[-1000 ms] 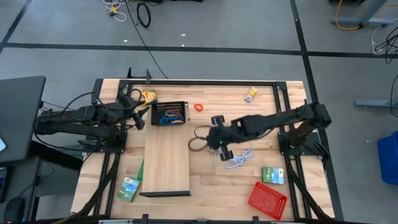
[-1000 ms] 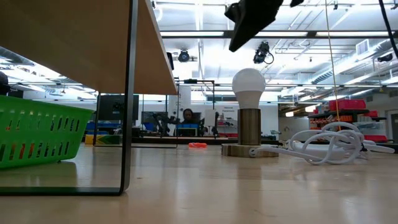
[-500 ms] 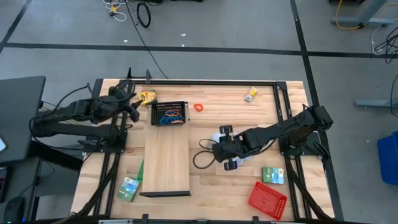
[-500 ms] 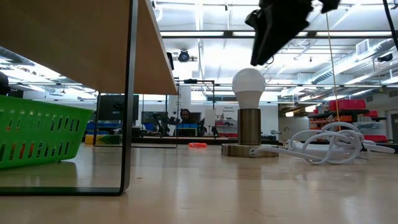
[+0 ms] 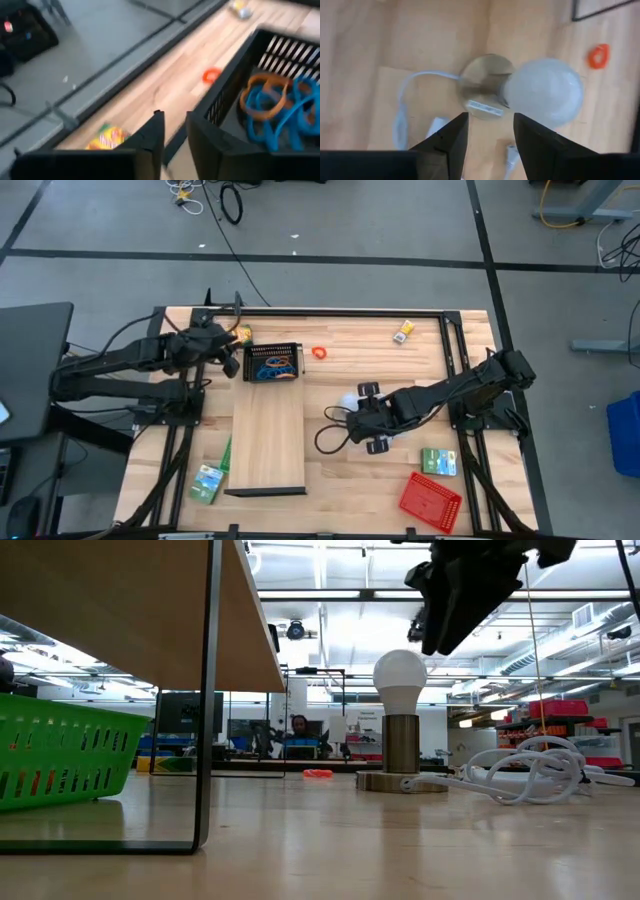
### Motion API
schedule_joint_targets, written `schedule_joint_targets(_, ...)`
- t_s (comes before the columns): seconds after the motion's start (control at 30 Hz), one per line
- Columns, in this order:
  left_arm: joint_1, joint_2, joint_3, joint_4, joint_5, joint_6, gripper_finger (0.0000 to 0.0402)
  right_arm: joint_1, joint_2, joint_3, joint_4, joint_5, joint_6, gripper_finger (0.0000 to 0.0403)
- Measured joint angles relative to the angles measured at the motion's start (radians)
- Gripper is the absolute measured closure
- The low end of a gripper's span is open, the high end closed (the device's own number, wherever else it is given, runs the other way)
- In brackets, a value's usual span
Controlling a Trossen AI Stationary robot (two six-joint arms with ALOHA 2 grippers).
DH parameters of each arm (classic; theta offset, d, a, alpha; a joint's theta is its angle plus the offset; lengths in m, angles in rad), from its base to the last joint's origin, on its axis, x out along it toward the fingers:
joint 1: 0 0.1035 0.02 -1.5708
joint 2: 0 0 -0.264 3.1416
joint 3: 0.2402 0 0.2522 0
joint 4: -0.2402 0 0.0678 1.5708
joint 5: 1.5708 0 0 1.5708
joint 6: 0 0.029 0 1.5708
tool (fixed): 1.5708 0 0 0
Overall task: Pick & Place Office Desk Supplies
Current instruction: Put the orange spiral keychain into the green bin
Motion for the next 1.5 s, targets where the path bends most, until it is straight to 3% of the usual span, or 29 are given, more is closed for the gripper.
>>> schedule_joint_targets(0.17, -0.002, 0.001, 0.062, 0.081, 0.039, 0.074, 0.0373, 0.000, 0.000, 0.000, -0.011, 0.078, 0.012, 0.0271)
schedule_joint_targets(0.27, -0.002, 0.001, 0.085, 0.140, 0.143, 0.094, 0.0395, 0.003, 0.000, -0.018, 0.065, 0.064, -0.030, 0.0341)
schedule_joint_targets(0.33, -0.002, 0.004, 0.085, 0.178, 0.212, 0.101, 0.0396, 0.005, 0.000, -0.054, 0.129, -0.017, -0.079, 0.0385)
schedule_joint_targets(0.43, -0.003, 0.023, 0.085, 0.221, 0.286, 0.103, 0.0397, 0.011, -0.001, -0.118, 0.199, -0.114, -0.096, 0.0392)
schedule_joint_targets(0.7, -0.004, 0.094, 0.085, 0.359, 0.373, 0.156, 0.0398, 0.036, -0.002, -0.234, 0.275, -0.160, -0.041, 0.0400)
schedule_joint_targets(0.97, 0.001, 0.174, 0.084, 0.468, 0.410, 0.210, 0.0399, 0.013, -0.002, -0.273, 0.235, 0.069, 0.050, 0.0401)
schedule_joint_targets(1.1, 0.033, 0.251, 0.136, 0.403, 0.436, 0.224, 0.0400, -0.007, -0.028, -0.242, 0.128, 0.189, 0.093, 0.0402)
schedule_joint_targets(1.3, 0.093, 0.494, 0.336, 0.233, 0.548, 0.282, 0.0400, -0.013, -0.137, -0.222, 0.088, 0.281, 0.122, 0.0402)
schedule_joint_targets(1.5, 0.142, 0.784, 0.534, 0.143, 0.761, 0.329, 0.0400, -0.001, -0.226, -0.222, 0.029, 0.318, 0.161, 0.0402)
